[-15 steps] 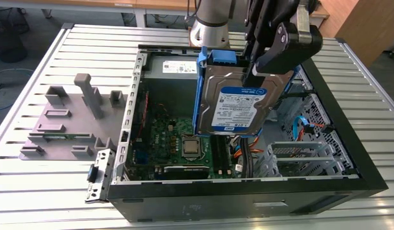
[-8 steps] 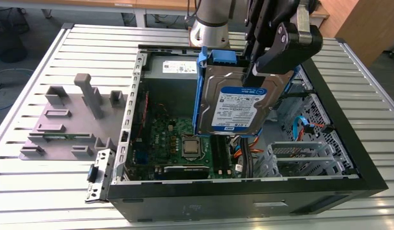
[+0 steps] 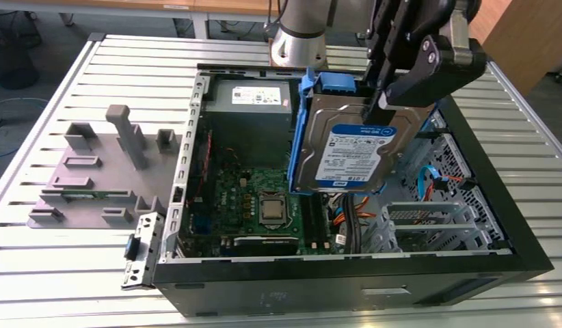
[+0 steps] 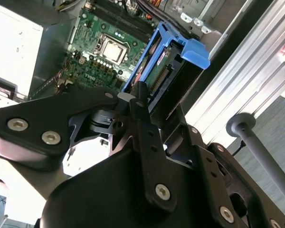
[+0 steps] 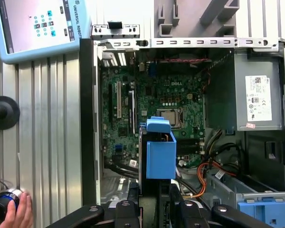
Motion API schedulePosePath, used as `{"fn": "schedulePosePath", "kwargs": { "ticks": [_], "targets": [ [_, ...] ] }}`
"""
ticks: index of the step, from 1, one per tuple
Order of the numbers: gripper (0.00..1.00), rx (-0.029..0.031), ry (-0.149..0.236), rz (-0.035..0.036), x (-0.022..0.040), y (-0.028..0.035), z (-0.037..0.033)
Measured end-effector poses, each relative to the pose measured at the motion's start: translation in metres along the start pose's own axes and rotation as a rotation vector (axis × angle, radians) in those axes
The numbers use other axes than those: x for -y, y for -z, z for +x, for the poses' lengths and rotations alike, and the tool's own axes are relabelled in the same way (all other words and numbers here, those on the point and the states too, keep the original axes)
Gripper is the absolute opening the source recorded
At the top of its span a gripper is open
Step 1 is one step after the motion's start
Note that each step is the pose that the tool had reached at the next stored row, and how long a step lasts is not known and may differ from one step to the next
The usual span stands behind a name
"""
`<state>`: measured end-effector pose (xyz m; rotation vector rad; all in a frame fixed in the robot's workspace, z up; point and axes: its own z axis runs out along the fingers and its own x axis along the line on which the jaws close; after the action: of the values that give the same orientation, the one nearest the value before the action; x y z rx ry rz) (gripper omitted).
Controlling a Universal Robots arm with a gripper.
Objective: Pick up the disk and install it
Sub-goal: 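Pick up the disk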
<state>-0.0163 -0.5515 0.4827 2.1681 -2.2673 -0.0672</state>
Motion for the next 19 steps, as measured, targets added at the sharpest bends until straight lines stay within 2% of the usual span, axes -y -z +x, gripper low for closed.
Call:
{"fn": "schedulePosePath", "kwargs": {
  "ticks": [8, 11, 15, 19],
  "targets": [
    [0.35, -0.0003, 0.0, 0.0, 0.024, 0.0001, -0.0011],
    [0.35, 0.0, 0.0, 0.0, 0.0312, 0.0, -0.0014],
    [0.35, 0.0001, 0.0, 0.0, 0.0347, -0.0005, -0.0001],
    [0.35, 0.0001, 0.0, 0.0, 0.0365, -0.0009, 0.005]
  ]
}}
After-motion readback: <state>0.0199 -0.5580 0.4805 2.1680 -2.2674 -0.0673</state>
